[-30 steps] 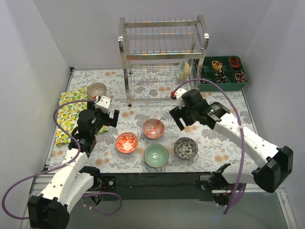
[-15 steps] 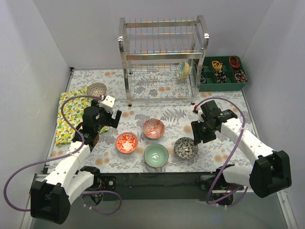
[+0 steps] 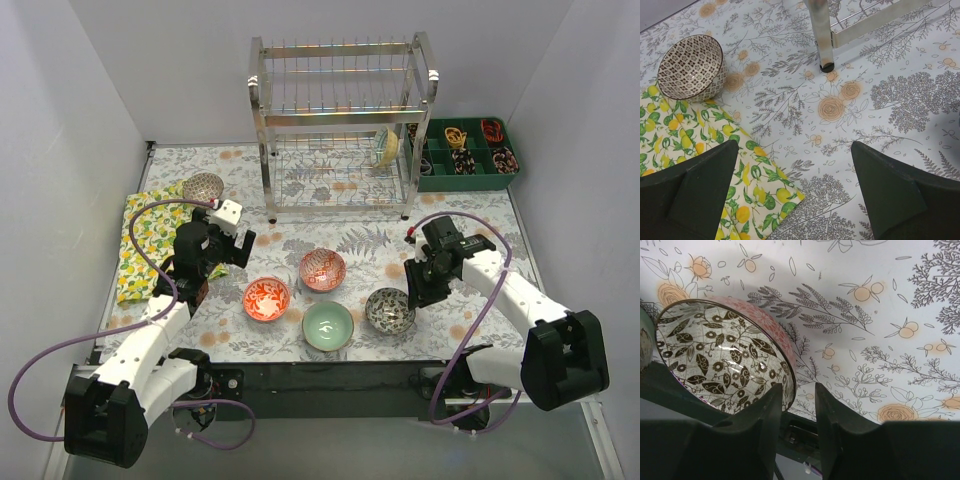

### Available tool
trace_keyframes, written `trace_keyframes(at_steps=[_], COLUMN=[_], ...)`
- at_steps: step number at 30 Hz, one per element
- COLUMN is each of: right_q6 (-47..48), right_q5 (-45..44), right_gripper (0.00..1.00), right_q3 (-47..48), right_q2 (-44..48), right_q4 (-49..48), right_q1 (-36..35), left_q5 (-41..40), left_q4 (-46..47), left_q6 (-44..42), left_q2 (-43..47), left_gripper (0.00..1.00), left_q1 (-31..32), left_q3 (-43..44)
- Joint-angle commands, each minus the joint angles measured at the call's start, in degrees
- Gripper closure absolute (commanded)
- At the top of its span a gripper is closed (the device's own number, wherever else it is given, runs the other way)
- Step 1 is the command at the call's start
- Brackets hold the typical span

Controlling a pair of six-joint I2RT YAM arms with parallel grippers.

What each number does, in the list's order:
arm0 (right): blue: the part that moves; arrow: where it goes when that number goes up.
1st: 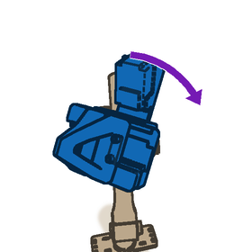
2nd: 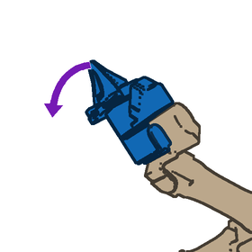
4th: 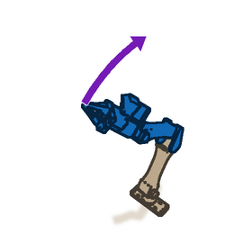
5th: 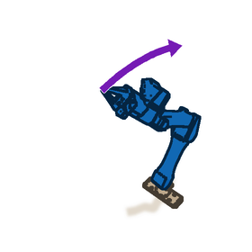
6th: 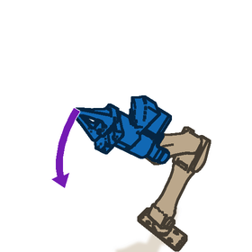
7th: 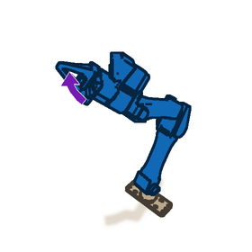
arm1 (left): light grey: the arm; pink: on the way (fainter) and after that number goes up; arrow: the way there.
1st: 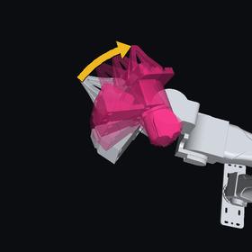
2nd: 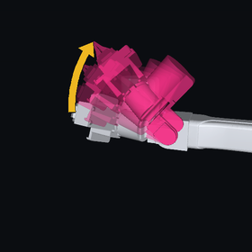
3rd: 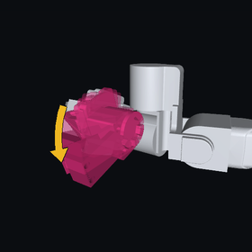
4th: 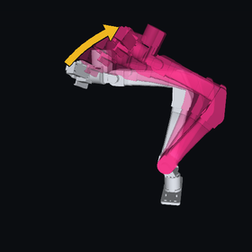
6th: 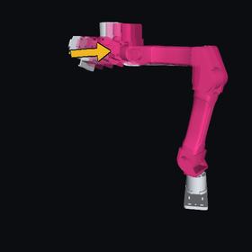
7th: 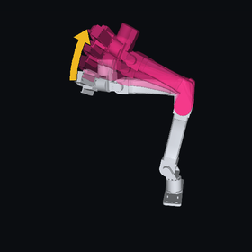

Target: Load the bowls into the dish rack

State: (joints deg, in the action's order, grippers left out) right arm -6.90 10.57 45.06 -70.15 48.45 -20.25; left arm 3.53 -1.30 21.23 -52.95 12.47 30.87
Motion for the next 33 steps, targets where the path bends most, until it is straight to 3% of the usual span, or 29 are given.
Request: trace_keyframes(at_steps=[1, 10, 15, 18, 19, 21, 24, 28, 33], right_q6=[0.5, 0.5, 1.0, 1.4, 1.6, 2.5, 5.1, 6.7, 9.7], right_q5=[1.1, 0.8, 1.6, 2.4, 2.9, 3.5, 5.3, -4.0, -1.2], right_gripper=[0.61, 0.66, 0.74, 0.81, 0.90, 0.98, 0.99, 0.99, 0.99], right_q3=[-0.8, -0.5, -0.2, 0.6, 1.1, 2.0, 7.3, 17.4, 28.8], right_q2=[-0.2, -2.2, -2.8, -2.9, -2.9, -2.6, -2.2, -2.8, -8.0], right_q4=[-2.4, -3.7, -3.9, -3.6, -3.5, -2.5, 0.3, 1.9, 1.8], right_q1=[0.2, 0.2, 0.2, 0.2, 0.3, 0.2, -0.3, -3.4, -6.0], left_q5=[-0.4, -0.5, -0.6, -0.9, -0.8, -1.2, -2.1, -2.3, -1.5], left_q4=[1.0, 0.4, -0.1, 0.1, 0.2, 1.0, 2.6, 2.6, 1.7], left_q6=[-0.3, 0.0, 0.0, -0.1, -0.4, -0.6, -0.4, 0.2, 0.2], left_q2=[1.6, 3.8, 4.8, 5.4, 5.5, 5.7, 6.0, 6.3, 6.5], left_gripper=[0.02, 0.02, 0.02, 0.02, 0.02, 0.02, 0.02, 0.02, 0.02], left_q1=[-0.3, -0.4, -0.4, -0.4, -0.4, -0.4, -0.4, -0.4, -0.4], left_q3=[0.8, -0.9, -1.5, -2.0, -2.5, -3.1, -3.4, -2.0, -0.6])
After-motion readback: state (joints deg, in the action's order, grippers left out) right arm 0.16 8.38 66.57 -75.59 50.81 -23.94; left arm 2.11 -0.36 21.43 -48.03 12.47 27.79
